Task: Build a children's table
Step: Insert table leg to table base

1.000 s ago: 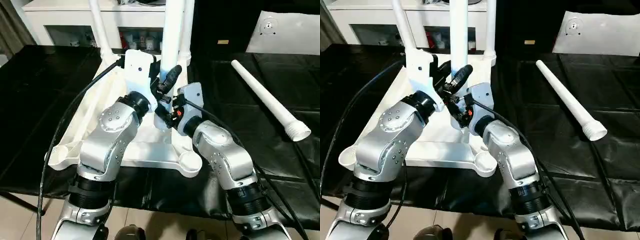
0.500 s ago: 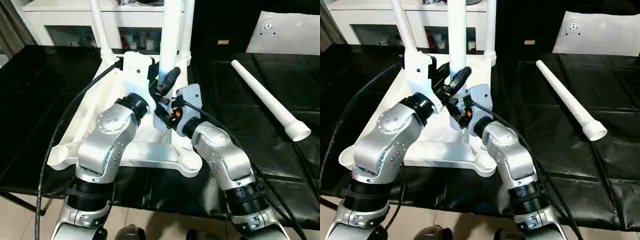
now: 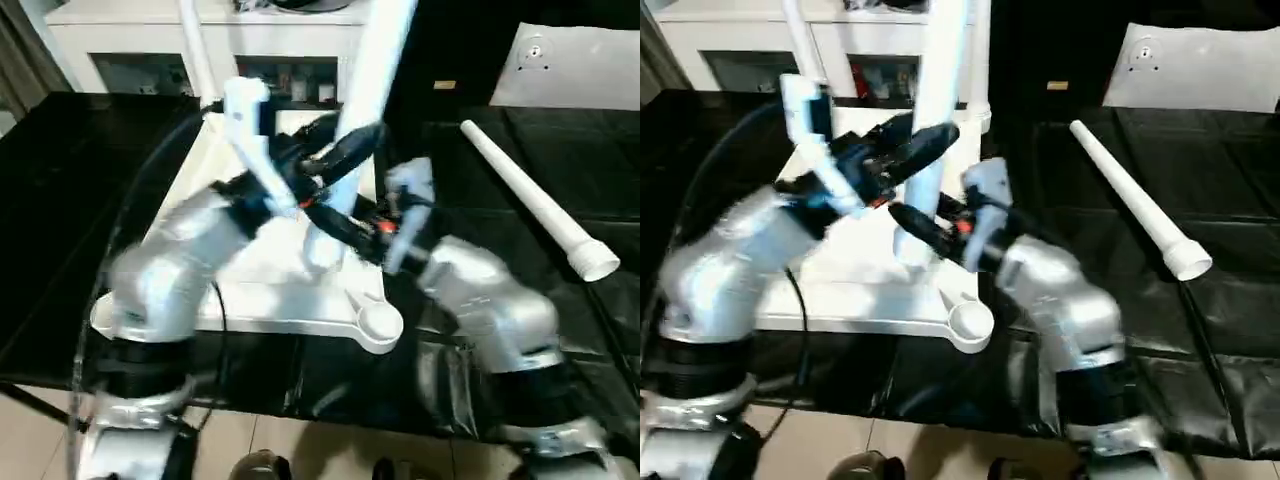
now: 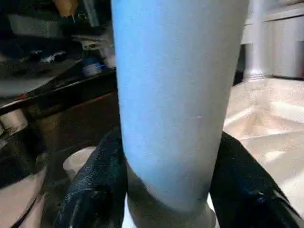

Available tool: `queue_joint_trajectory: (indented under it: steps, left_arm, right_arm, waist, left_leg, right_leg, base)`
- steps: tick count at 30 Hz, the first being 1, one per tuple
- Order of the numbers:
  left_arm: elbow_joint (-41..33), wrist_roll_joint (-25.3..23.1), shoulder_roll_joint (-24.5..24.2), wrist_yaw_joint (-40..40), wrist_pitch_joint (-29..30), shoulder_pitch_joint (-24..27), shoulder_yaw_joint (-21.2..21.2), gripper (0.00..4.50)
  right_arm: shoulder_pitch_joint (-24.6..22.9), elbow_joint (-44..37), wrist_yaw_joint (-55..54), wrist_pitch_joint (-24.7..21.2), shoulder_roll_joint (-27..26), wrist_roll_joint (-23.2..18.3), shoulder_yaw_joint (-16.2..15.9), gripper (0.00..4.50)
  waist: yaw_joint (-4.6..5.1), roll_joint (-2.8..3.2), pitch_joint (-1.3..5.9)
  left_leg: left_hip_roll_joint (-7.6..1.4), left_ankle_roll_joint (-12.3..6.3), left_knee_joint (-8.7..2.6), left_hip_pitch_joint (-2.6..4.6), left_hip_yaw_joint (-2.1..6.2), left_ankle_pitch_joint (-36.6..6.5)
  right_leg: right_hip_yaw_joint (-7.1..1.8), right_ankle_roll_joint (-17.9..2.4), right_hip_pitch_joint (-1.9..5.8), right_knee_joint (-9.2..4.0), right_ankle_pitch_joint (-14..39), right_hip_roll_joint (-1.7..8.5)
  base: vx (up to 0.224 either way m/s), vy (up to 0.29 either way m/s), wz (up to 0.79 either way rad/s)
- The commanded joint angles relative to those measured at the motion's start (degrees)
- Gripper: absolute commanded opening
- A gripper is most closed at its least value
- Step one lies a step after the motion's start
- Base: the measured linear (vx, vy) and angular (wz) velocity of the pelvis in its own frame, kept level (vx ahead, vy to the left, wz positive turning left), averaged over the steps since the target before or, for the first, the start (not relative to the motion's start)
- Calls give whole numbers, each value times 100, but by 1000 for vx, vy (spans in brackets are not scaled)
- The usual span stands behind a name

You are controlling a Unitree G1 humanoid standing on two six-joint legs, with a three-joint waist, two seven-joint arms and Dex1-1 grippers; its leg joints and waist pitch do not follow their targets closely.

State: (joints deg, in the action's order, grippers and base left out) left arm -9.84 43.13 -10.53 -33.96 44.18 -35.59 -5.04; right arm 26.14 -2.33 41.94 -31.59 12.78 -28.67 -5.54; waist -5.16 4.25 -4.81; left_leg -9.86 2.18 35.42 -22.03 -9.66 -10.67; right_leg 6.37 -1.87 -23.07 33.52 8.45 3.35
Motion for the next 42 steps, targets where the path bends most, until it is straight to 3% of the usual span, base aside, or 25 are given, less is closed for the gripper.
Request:
queue_joint_trajectory:
  steps: [1,4,7,13,26,42]
  left_arm:
    - [105,442,-65,-315,310,-196,-158,295]
    - [215,592,-128,-452,390,-295,-213,295]
    - [219,406,-374,-788,379,-317,47,295]
    - [315,541,-528,-1050,594,-345,190,295]
    - [472,635,-496,-1180,467,-386,51,190]
    - [604,751,-401,-925,523,-380,-143,184]
  right_arm:
    - [-46,-298,522,-230,211,-316,38,190]
    - [-72,-410,838,-393,447,-455,2,190]
    - [-89,-479,1058,-560,650,-566,-9,190]
    - [-47,-530,1349,-744,926,-729,-26,190]
    - [-41,-559,1458,-786,1022,-716,-102,190]
    - [-38,-580,1285,-761,948,-705,-8,190]
  waist:
    - [-4,-17,553]
    - [-13,-34,539]
    - [-1,-49,541]
    - [-6,-36,555]
    - [-17,-51,572]
    - [-9,-43,572]
  left_leg:
    - [-289,-359,-340,119,116,-761]
    - [-297,-345,-351,100,131,-857]
    - [-290,-322,-354,99,137,-865]
    - [-268,-319,-331,103,122,-808]
    - [-265,-362,-324,86,122,-713]
    - [-261,-336,-324,97,123,-761]
  right_leg:
    - [-323,-668,334,-397,1921,480]
    - [-312,-599,349,-427,2113,492]
    - [-311,-489,340,-444,2286,495]
    - [-295,-395,330,-478,2510,488]
    - [-283,-385,329,-472,2440,487]
    - [-274,-357,319,-487,2504,482]
  base:
    - [0,0,0]
    - [0,0,0]
    - [0,0,0]
    - [0,0,0]
    - [0,0,0]
    - [0,0,0]
